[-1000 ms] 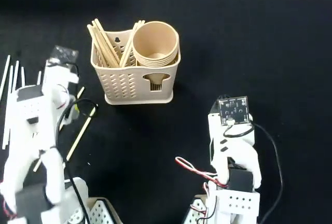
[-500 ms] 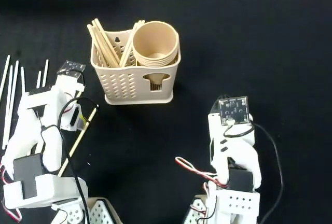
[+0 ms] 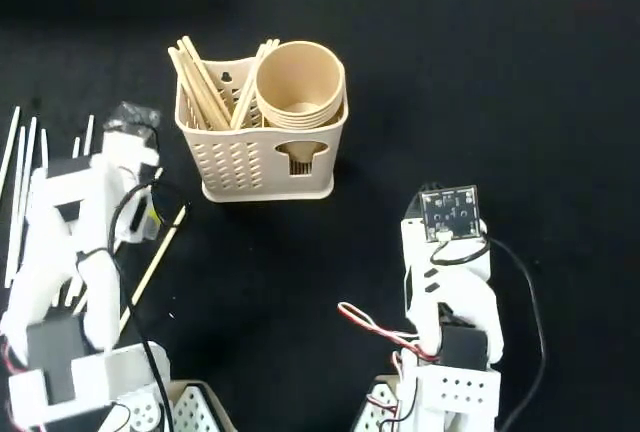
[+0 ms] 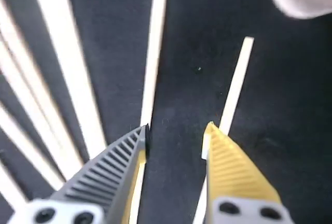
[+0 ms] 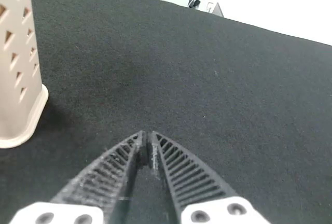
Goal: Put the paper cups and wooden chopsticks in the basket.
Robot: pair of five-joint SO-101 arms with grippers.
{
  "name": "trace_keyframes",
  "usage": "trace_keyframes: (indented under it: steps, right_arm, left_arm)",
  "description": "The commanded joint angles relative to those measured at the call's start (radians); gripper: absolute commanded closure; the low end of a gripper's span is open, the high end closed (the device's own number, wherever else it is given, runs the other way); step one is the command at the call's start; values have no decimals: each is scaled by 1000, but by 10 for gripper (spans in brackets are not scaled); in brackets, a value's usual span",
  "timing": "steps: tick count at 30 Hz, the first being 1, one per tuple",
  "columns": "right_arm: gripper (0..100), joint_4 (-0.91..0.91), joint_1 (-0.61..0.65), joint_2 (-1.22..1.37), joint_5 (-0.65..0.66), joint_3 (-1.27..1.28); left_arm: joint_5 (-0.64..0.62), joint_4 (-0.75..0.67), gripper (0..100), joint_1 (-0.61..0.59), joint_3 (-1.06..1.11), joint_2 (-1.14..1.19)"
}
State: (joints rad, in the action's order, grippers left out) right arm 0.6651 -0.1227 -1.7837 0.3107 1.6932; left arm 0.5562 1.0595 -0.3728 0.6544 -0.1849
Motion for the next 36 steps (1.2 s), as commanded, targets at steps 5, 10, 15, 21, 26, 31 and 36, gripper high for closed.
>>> trace_keyframes:
  steps: [5,10,15,21,26,31,36]
  right_arm:
    - [987,-3,9,-13,5,-4]
    - [987,-3,9,-13,5,-4]
    - [987,-3,8,-13,5,-4]
    - [987,-3,6,-13,5,-4]
    - [987,-3,6,-13,5,-4]
    - [987,-3,6,-13,5,-4]
    - [987,-3,6,-13,5,-4]
  left_arm:
    - [-41,87,816,125,71,-206]
    - [-40,-51,816,120,179,-140]
    - [-38,-84,821,97,157,-6]
    - [-37,-95,977,73,93,110]
    - [-37,-97,971,51,93,32]
    - [-37,-60,972,54,111,-170]
    - [-34,-112,972,39,111,-279]
